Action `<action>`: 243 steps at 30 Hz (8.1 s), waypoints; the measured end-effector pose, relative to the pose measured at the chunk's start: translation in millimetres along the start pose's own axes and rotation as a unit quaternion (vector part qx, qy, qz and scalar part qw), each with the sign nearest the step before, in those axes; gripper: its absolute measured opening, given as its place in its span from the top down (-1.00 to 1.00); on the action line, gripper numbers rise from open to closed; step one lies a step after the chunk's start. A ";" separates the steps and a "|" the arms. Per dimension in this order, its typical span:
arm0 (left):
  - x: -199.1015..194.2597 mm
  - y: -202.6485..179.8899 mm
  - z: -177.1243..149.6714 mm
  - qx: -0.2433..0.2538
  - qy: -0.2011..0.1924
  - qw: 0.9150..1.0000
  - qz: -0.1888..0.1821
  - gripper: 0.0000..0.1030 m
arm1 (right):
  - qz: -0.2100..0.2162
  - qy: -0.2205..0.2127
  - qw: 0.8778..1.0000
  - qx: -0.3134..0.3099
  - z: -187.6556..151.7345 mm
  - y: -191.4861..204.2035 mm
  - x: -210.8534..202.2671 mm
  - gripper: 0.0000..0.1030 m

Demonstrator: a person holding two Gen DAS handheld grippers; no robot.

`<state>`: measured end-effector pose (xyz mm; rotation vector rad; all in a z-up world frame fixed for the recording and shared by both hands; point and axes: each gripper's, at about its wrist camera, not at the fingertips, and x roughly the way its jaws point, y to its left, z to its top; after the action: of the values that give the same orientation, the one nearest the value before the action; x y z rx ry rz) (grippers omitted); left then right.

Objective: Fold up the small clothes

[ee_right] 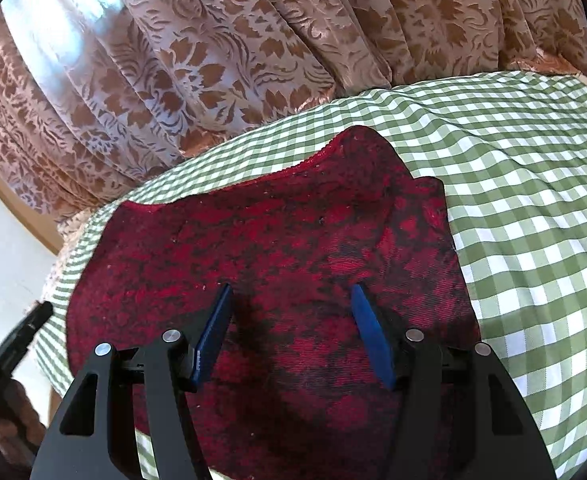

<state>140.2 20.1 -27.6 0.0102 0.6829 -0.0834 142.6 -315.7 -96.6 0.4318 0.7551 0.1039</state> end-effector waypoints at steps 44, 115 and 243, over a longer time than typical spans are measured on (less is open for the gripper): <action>56.9 -81.5 -13.3 0.093 0.058 0.993 -0.051 -0.08 | 0.193 0.093 0.970 0.114 -26.0 -82.1 9.1 0.12; 55.3 95.9 71.5 -0.062 0.146 0.953 -0.258 0.71 | 0.187 -0.002 0.952 -0.242 -57.3 197.3 -24.1 -0.63; 84.8 209.6 49.5 -0.169 -0.004 0.985 0.025 -0.76 | 0.053 0.018 0.955 -0.290 38.9 350.5 198.4 -0.88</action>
<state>253.7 220.9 -46.5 -0.2987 0.6813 0.0807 335.2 37.5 -53.1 -0.0920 0.6985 0.4245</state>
